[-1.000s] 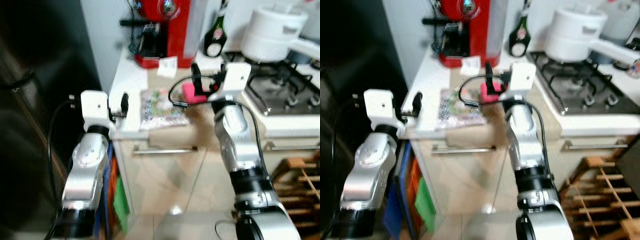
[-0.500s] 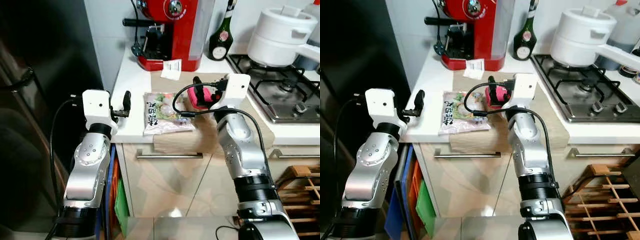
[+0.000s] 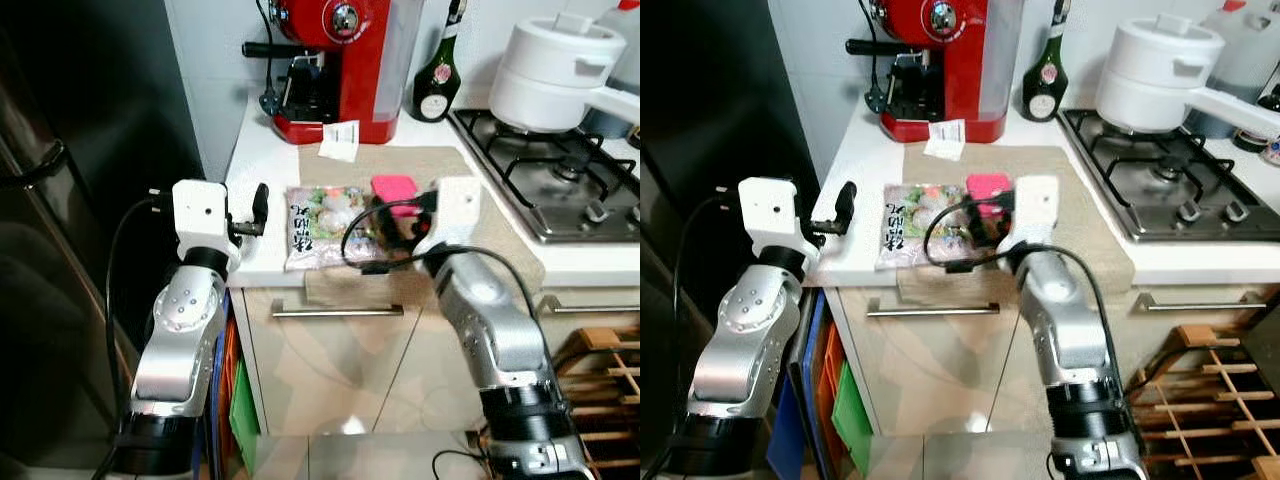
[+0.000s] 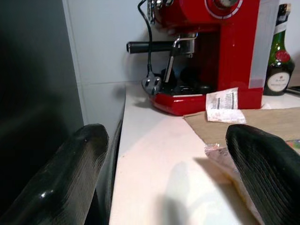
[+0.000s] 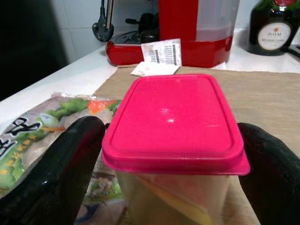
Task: Restocking fridge
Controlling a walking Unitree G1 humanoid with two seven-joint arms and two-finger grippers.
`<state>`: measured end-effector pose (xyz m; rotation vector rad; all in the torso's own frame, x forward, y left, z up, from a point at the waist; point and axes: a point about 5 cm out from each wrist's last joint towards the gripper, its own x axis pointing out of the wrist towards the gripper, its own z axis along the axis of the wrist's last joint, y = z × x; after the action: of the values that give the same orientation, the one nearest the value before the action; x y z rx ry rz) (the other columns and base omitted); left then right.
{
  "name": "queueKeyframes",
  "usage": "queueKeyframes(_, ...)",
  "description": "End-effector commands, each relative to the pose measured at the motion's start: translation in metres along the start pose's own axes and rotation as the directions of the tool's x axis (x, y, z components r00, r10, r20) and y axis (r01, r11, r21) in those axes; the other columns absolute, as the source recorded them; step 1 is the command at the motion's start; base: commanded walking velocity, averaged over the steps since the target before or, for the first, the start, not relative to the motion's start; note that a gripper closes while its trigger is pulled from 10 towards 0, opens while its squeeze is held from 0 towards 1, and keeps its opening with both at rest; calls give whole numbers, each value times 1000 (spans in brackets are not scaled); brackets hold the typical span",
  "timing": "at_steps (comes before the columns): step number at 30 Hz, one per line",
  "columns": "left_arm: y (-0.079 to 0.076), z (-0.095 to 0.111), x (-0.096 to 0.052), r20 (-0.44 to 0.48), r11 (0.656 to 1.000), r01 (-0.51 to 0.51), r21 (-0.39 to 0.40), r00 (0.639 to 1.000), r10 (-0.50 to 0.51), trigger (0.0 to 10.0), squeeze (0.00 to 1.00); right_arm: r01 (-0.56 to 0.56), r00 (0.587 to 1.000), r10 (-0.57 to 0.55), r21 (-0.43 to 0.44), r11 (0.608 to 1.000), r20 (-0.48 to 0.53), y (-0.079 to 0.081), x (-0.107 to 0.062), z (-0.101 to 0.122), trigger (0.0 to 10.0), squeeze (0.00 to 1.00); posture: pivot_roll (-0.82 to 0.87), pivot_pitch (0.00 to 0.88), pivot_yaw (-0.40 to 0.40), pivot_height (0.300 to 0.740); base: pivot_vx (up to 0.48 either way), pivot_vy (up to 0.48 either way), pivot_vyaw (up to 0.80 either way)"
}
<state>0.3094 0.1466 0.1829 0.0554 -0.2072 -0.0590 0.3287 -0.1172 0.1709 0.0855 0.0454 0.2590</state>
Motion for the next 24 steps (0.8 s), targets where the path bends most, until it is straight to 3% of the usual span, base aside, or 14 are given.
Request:
queueKeyframes(1, 2, -2, 0, -16, 1000, -6, 6, 1000, 6, 10000, 0, 2, 1000, -2, -13, 1000, 5, 0, -1, 4, 10000, 0, -83, 0, 18, 740, 0, 0, 0)
queueKeyframes(10, 0, -4, 0, -26, 1000, -6, 4, 1000, 6, 10000, 0, 68, 996, -67, 19, 998, -52, -12, -1, 1, 10000, 0, -86, 0, 17, 740, 0, 0, 0)
queueKeyframes(24, 2, -6, 0, -42, 1000, -16, -3, 999, 16, 10000, 0, 46, 994, -37, 91, 995, -107, -4, 6, -3, 10000, 0, -84, 0, 15, 740, 0, 0, 0)
